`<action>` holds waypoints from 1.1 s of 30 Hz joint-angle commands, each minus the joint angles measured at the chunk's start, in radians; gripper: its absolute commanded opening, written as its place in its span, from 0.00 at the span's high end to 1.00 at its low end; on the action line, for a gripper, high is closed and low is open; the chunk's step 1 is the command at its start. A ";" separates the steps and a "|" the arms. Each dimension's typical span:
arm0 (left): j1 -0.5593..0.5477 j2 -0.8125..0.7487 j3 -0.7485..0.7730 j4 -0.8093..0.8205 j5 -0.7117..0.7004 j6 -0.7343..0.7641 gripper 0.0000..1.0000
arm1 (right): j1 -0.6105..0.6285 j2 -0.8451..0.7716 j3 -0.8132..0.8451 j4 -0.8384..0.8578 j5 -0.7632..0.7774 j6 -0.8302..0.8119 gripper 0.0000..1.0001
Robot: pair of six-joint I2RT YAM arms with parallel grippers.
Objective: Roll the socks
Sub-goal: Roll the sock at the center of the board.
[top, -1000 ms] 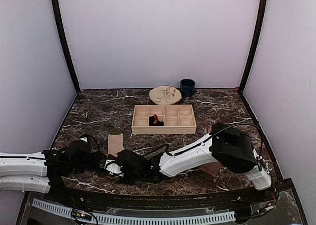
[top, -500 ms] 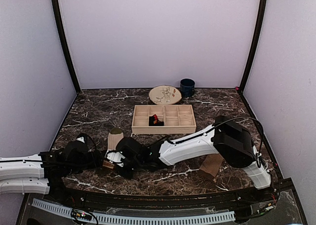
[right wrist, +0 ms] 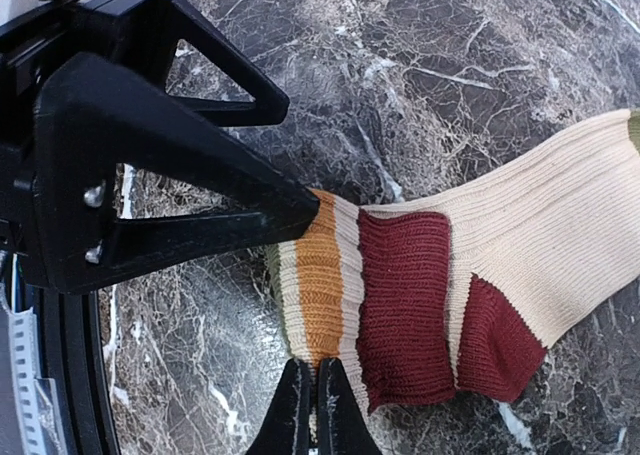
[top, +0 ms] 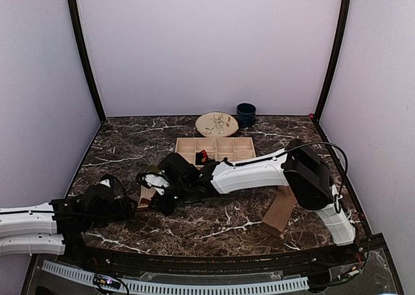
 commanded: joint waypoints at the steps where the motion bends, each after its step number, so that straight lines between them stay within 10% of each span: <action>1: 0.001 -0.010 -0.017 -0.015 -0.006 0.010 0.24 | -0.027 0.045 0.038 -0.011 -0.093 0.089 1.00; 33: -0.014 0.054 0.029 0.031 0.053 0.070 0.26 | -0.118 0.107 -0.003 0.256 -0.377 0.608 1.00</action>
